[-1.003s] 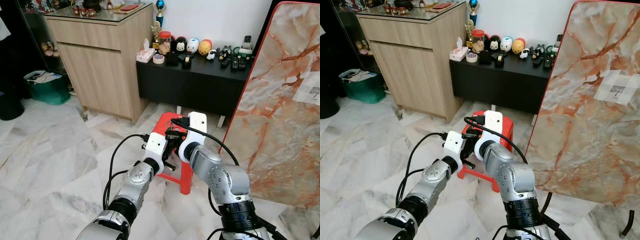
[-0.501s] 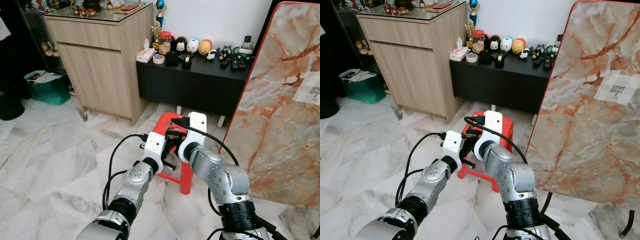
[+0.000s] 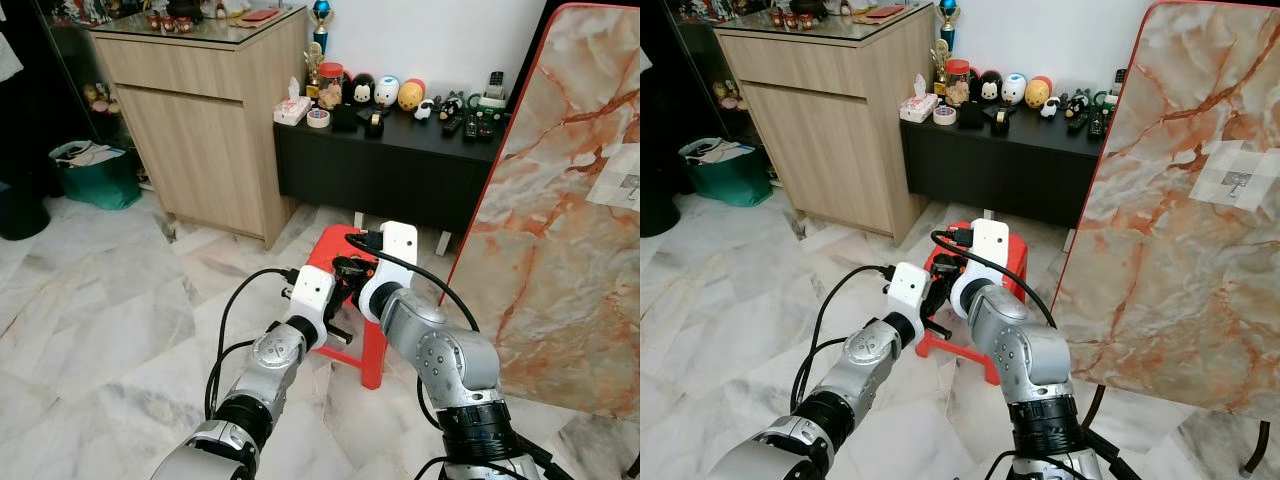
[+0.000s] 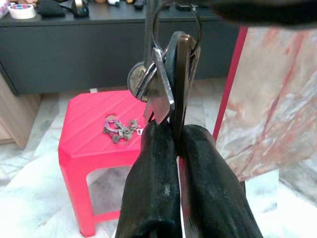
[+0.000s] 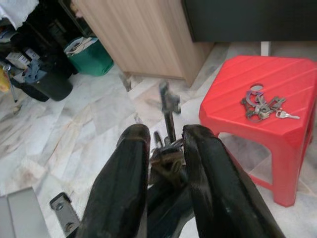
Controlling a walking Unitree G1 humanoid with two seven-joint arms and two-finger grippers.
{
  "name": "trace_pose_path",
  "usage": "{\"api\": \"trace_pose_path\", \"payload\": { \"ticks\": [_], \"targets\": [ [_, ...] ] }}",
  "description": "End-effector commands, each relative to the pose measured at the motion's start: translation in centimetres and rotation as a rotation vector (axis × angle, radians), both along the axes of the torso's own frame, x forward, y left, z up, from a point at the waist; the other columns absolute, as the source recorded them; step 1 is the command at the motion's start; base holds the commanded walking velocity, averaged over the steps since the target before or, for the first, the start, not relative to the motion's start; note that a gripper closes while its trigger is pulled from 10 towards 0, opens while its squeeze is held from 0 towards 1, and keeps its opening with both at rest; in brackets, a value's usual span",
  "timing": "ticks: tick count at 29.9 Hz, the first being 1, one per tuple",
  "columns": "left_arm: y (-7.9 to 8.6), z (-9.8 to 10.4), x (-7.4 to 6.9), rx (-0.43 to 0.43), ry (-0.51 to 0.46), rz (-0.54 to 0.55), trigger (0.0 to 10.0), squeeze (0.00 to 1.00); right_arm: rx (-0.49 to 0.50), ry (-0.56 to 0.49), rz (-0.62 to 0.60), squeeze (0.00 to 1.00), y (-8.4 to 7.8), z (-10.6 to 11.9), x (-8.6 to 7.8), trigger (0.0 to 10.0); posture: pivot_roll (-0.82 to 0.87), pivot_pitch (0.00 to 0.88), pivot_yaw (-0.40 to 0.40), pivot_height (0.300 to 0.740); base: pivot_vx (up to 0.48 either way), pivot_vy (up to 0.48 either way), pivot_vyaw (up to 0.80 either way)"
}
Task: Hang keys on a hook
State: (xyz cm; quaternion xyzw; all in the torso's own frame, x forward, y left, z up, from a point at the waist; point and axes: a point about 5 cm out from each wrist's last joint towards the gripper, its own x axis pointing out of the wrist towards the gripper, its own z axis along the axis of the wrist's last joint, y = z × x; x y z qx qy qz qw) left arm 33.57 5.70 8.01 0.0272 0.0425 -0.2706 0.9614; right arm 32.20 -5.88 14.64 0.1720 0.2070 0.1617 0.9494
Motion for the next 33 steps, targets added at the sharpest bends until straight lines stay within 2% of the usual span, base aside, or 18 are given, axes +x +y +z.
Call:
{"api": "trace_pose_path", "payload": {
  "ticks": [1,4,5,7,12,13,15,16,18,19,21,22,23,24,25,29,32,33],
  "targets": [
    [-0.1,0.7,0.2,0.019,-0.029,-0.022,0.0,0.00,-0.013,-0.010,-0.009,1.00,-0.2,0.2,0.3,10.0,-0.01,0.000,-0.028,0.724,0.000,0.000,0.00],
    [0.1,0.5,0.2,0.043,-0.021,-0.038,0.0,0.00,-0.033,-0.020,-0.016,1.00,-0.3,0.2,0.4,10.0,-0.01,0.000,-0.027,0.724,0.000,0.000,0.00],
    [0.3,0.4,0.1,0.065,-0.015,-0.058,0.0,0.00,-0.084,-0.042,-0.023,0.07,-0.6,0.2,0.6,10.0,-0.01,0.000,-0.023,0.724,0.000,0.000,0.00],
    [0.7,0.3,-0.1,0.092,-0.003,-0.088,0.0,0.00,-0.137,-0.064,-0.038,0.00,-1.1,0.2,0.8,10.0,-0.01,0.000,-0.023,0.724,0.000,0.000,0.00],
    [3.3,-0.9,-0.9,0.259,0.098,-0.174,0.0,0.00,-0.182,-0.071,-0.089,0.00,-2.9,-0.2,1.4,10.0,0.00,0.000,-0.017,0.724,0.000,0.000,0.00],
    [5.4,-1.4,-1.3,0.374,0.141,-0.193,0.0,0.00,-0.210,-0.078,-0.111,0.00,-3.9,-0.3,1.7,10.0,0.00,0.000,-0.016,0.724,0.000,0.000,0.00],
    [6.9,-1.5,-1.6,0.458,0.157,-0.193,0.0,0.00,-0.235,-0.085,-0.126,0.00,-4.7,-0.5,1.9,10.0,0.00,0.000,-0.016,0.724,0.000,0.000,0.00],
    [8.0,-1.4,-1.7,0.514,0.155,-0.169,2.4,0.00,-0.250,-0.085,-0.139,0.00,-5.3,-0.6,2.1,10.0,0.01,0.000,-0.014,0.724,0.000,0.000,0.00],
    [8.7,-1.4,-1.7,0.549,0.153,-0.151,2.4,0.00,-0.259,-0.084,-0.148,0.00,-5.6,-0.7,2.2,10.0,0.01,0.000,-0.014,0.724,0.000,0.000,0.00],
    [10.1,-1.3,-1.6,0.584,0.157,-0.099,10.0,0.00,-0.279,-0.078,-0.168,0.00,-6.5,-1.1,2.3,10.0,0.02,0.000,-0.015,0.724,0.000,0.000,0.00],
    [11.7,-1.2,-1.5,0.591,0.168,-0.020,10.0,0.00,-0.306,-0.071,-0.194,0.00,-7.7,-1.5,2.5,10.0,0.03,0.000,-0.015,0.724,0.000,0.000,0.00],
    [13.3,-1.6,-1.6,0.516,0.202,0.079,10.0,0.00,-0.337,-0.060,-0.219,0.00,-8.9,-2.2,2.6,10.0,0.03,0.000,-0.015,0.724,0.000,0.000,0.00],
    [15.5,-3.4,-2.5,0.526,0.274,0.167,10.0,0.00,-0.378,-0.017,-0.249,0.00,-10.5,-3.9,2.5,10.0,0.03,0.000,-0.019,0.724,0.000,0.000,0.00],
    [15.5,-3.4,-2.5,0.526,0.274,0.167,10.0,0.00,-0.378,-0.017,-0.249,0.00,-10.5,-3.9,2.5,10.0,0.03,0.000,-0.019,0.724,0.000,0.000,0.00],
    [16.7,-5.1,-3.6,0.557,0.347,0.202,10.0,0.00,-0.413,0.015,-0.264,0.00,-11.4,-5.1,2.3,10.0,0.04,0.000,-0.018,0.724,0.000,0.000,0.00],
    [17.4,-8.9,-7.1,0.625,0.514,0.158,10.0,0.00,-0.443,0.111,-0.305,0.00,-13.3,-8.6,0.9,10.0,0.03,0.000,-0.013,0.724,0.000,0.000,0.00],
    [17.0,-8.4,-7.0,0.566,0.430,0.245,10.0,0.00,-0.450,0.219,-0.348,0.00,-14.8,-12.1,-1.2,10.0,0.03,0.000,-0.011,0.724,0.000,0.000,0.00],
    [17.0,-8.4,-7.0,0.566,0.430,0.245,10.0,0.00,-0.450,0.219,-0.348,0.00,-14.8,-12.1,-1.2,10.0,0.03,0.000,-0.011,0.724,0.000,0.000,0.00]
  ]
}}
